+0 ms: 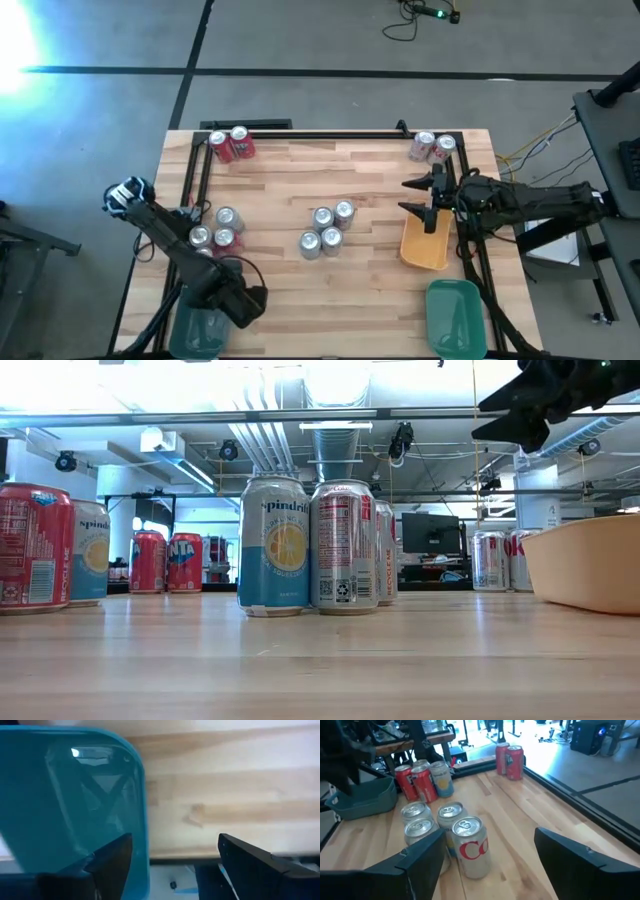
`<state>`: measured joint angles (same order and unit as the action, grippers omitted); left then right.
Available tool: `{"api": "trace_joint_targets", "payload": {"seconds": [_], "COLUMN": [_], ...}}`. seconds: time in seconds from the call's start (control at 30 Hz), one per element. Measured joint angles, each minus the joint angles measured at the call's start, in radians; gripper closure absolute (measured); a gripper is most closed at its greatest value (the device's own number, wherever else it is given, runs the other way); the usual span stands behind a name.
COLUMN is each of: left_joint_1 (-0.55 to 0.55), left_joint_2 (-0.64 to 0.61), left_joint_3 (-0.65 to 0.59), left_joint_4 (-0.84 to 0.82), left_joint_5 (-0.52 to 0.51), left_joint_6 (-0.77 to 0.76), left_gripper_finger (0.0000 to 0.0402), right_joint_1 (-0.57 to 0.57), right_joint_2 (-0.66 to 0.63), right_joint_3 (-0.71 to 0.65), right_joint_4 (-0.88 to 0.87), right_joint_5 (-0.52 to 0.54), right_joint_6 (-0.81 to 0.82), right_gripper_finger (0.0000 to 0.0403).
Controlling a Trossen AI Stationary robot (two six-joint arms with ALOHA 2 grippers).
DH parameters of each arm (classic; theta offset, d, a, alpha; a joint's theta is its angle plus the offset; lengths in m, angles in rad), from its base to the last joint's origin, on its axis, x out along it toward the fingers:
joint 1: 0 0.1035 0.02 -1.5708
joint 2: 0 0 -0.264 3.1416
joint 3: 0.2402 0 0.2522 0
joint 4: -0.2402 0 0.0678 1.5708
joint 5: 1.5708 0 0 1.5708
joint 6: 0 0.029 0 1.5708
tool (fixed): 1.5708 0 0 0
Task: Sort soda cans
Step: Move the blue bin to the top left of the table
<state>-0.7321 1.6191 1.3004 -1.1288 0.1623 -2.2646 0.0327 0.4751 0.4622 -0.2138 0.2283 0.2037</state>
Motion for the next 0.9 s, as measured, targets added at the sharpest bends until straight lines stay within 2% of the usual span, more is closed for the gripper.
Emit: {"api": "trace_joint_targets", "payload": {"seconds": [0.17,0.33,0.5,0.67,0.9], "left_joint_1": [0.002,0.001,-0.001,-0.001,-0.002], "left_joint_2": [-0.027,-0.011,0.044,0.098,0.071], "left_joint_3": [-0.17,-0.25,-0.268,-0.278,-0.281], "left_joint_4": [0.151,0.37,0.379,0.41,0.422], "left_joint_5": [0.01,0.024,0.08,0.16,0.16], "left_joint_6": [-0.084,-0.089,-0.059,0.001,0.0], "left_gripper_finger": [0.0131,0.0139,0.0151,0.0186,0.0233], "right_joint_1": [0.027,0.049,0.051,0.05,0.05], "right_joint_2": [-0.001,-0.001,-0.001,-0.001,-0.001], "right_joint_3": [0.0,0.0,0.0,0.0,0.0], "right_joint_4": [0.0,0.0,0.0,0.001,0.002], "right_joint_5": [0.0,0.0,0.0,0.0,0.0], "right_joint_6": [0.006,0.011,0.033,0.033,0.033], "right_gripper_finger": [0.0116,0.0121,0.0117,0.0123,0.0131]}}
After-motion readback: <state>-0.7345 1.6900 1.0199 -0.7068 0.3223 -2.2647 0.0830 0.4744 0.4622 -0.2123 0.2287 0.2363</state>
